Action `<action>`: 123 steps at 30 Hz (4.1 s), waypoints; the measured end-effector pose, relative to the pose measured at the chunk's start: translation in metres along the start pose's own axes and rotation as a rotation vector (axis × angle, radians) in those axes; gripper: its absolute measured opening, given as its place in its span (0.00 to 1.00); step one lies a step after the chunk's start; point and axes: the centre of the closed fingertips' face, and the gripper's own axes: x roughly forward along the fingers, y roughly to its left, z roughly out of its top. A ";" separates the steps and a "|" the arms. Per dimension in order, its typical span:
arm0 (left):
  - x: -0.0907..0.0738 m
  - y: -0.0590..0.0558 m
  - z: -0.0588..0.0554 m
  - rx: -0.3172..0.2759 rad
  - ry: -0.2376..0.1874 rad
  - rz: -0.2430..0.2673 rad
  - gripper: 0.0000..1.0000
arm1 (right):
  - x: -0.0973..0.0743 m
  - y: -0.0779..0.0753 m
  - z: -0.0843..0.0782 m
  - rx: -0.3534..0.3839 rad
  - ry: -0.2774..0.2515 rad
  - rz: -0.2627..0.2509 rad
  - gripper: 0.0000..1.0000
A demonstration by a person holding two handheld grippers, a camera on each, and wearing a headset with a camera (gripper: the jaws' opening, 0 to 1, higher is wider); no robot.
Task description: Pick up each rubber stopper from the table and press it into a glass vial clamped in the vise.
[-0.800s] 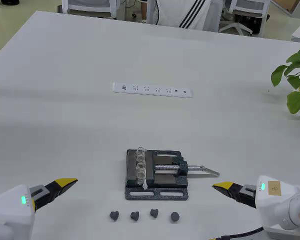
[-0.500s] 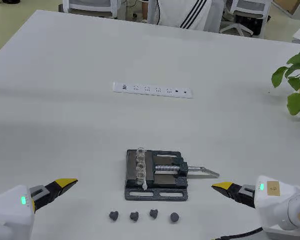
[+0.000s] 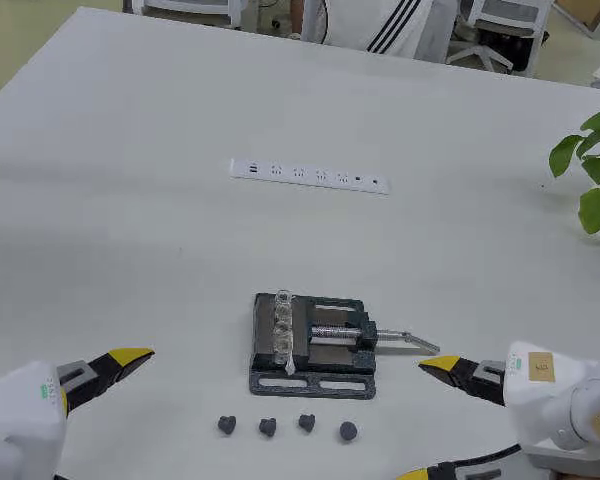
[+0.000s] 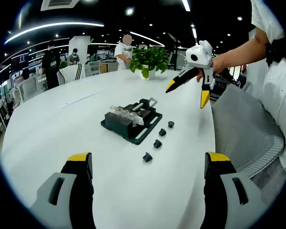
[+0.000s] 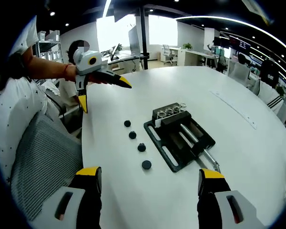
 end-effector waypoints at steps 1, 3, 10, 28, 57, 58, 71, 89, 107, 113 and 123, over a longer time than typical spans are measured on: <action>0.000 0.000 0.000 0.005 0.000 0.000 0.98 | 0.001 0.000 0.001 -0.005 0.009 0.003 0.81; 0.000 -0.001 -0.001 0.009 0.003 0.000 0.98 | 0.002 0.000 0.002 -0.012 0.022 0.012 0.79; 0.001 -0.001 -0.001 0.009 -0.011 0.006 0.97 | 0.010 0.003 0.008 -0.081 0.096 0.063 0.70; 0.000 -0.003 -0.001 -0.004 -0.034 0.025 0.97 | 0.041 0.010 0.003 -0.237 0.311 0.182 0.38; -0.007 0.002 -0.003 -0.055 -0.081 0.057 0.95 | 0.068 0.014 -0.019 -0.406 0.500 0.236 0.13; -0.007 0.002 -0.002 -0.056 -0.083 0.057 0.95 | 0.068 0.015 -0.020 -0.409 0.503 0.237 0.13; -0.010 0.003 0.000 -0.073 -0.098 0.067 0.94 | 0.071 0.011 -0.020 -0.449 0.525 0.241 0.08; -0.011 0.003 -0.002 -0.071 -0.096 0.066 0.93 | 0.074 0.012 -0.018 -0.448 0.522 0.233 0.07; -0.009 -0.001 -0.001 -0.058 -0.094 0.049 0.92 | 0.053 0.000 0.044 -0.378 0.392 0.212 0.06; -0.008 -0.003 0.002 -0.056 -0.098 0.044 0.92 | 0.055 -0.018 0.071 -0.381 0.361 0.189 0.06; -0.006 -0.003 0.003 -0.064 -0.101 0.046 0.92 | 0.074 -0.052 0.105 -0.373 0.335 0.164 0.06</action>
